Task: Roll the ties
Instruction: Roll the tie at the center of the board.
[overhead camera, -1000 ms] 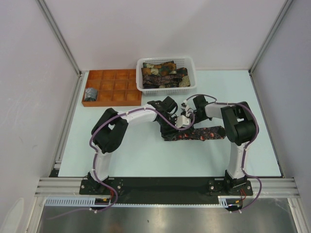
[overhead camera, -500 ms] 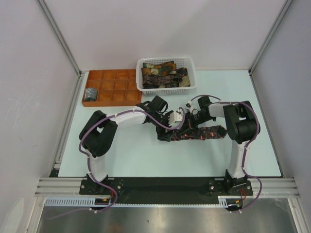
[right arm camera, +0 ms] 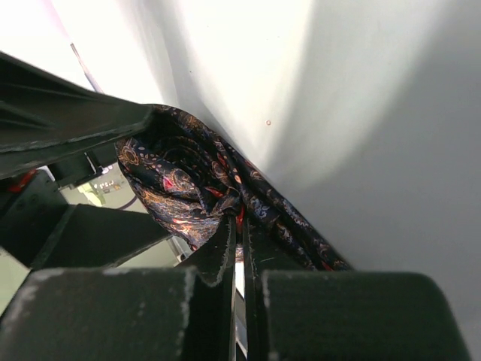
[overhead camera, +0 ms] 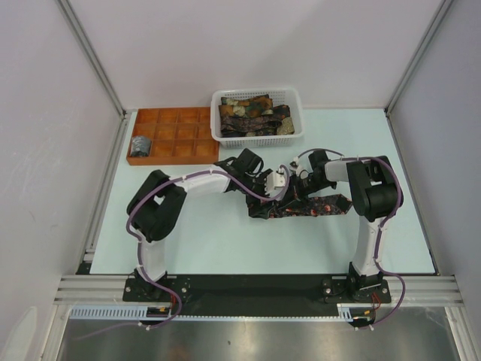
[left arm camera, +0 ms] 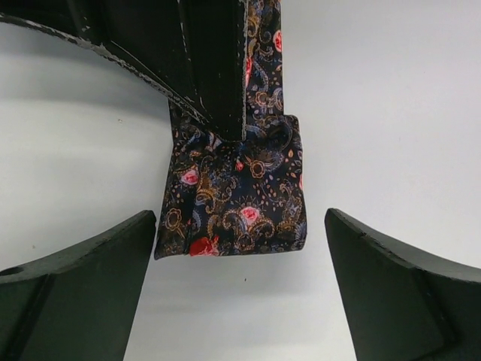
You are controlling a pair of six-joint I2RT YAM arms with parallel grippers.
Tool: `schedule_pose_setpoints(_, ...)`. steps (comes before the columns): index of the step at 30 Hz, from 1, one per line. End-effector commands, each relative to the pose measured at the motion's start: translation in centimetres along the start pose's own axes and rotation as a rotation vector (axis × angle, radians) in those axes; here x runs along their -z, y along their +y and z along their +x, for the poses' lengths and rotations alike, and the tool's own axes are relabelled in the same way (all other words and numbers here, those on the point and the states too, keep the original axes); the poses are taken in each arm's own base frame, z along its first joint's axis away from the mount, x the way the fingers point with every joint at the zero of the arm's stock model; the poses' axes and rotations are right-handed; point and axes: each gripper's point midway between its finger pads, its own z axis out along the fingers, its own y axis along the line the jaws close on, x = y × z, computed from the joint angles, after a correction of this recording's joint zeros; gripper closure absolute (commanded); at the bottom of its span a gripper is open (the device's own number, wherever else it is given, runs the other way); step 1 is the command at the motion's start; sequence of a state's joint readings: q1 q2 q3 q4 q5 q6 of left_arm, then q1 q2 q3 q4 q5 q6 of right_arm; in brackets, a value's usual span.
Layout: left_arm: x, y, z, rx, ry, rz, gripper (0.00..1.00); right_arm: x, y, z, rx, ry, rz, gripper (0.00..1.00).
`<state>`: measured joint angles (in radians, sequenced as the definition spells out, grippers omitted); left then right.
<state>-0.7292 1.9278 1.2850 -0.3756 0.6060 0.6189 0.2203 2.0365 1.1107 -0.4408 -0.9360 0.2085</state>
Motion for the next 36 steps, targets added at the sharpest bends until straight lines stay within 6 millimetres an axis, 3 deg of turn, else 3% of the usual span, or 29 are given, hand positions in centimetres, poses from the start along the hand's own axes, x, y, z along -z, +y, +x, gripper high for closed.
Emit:
schedule_pose_setpoints(1, -0.2, 0.4, -0.4, -0.042, -0.020, -0.018, 0.00, -0.7, -5.0, 0.6, -0.006, 0.002, 0.181, 1.00)
schedule_pose_setpoints(4, 2.2, 0.7, -2.4, -0.053, -0.130, -0.033, 0.01, -0.6, -5.0, 0.7, -0.005, 0.007, 0.184, 1.00)
schedule_pose_setpoints(8, 4.5, 0.4, -1.8, -0.052, -0.184, -0.039, 0.00, -0.7, -4.9, 0.8, 0.003, 0.014, 0.172, 1.00)
schedule_pose_setpoints(12, 3.4, -0.1, -0.3, -0.077, -0.139, -0.005, 0.01, -1.1, -4.7, 0.8, 0.002, 0.020, 0.164, 1.00)
schedule_pose_setpoints(17, 1.4, -0.1, -1.6, -0.135, -0.106, 0.011, 0.00, -1.5, -5.0, 0.8, -0.003, 0.021, 0.170, 1.00)
schedule_pose_setpoints(21, -0.1, 0.2, -0.8, -0.122, -0.068, 0.049, 0.04, -1.5, -5.2, 0.8, -0.006, 0.024, 0.179, 1.00)
schedule_pose_setpoints(24, -0.6, 0.3, -0.8, -0.121, -0.068, 0.057, 0.12, -1.7, -5.3, 0.8, 0.001, 0.028, 0.181, 1.00)
schedule_pose_setpoints(27, -0.9, -0.3, -0.4, -0.115, -0.048, 0.088, 0.32, -2.1, -5.2, 0.9, -0.003, 0.033, 0.176, 1.00)
schedule_pose_setpoints(28, -0.6, -0.3, -0.5, -0.116, -0.046, 0.084, 0.43, -2.4, -4.9, 1.1, 0.001, 0.038, 0.174, 1.00)
schedule_pose_setpoints(30, -0.1, -0.3, -0.1, -0.125, -0.026, 0.078, 0.52, -2.9, -4.4, 1.1, -0.011, 0.037, 0.153, 1.00)
schedule_pose_setpoints(36, 3.0, -0.4, 0.3, -0.143, 0.009, 0.073, 0.61, -5.2, -0.7, 1.1, -0.002, 0.046, 0.060, 1.00)
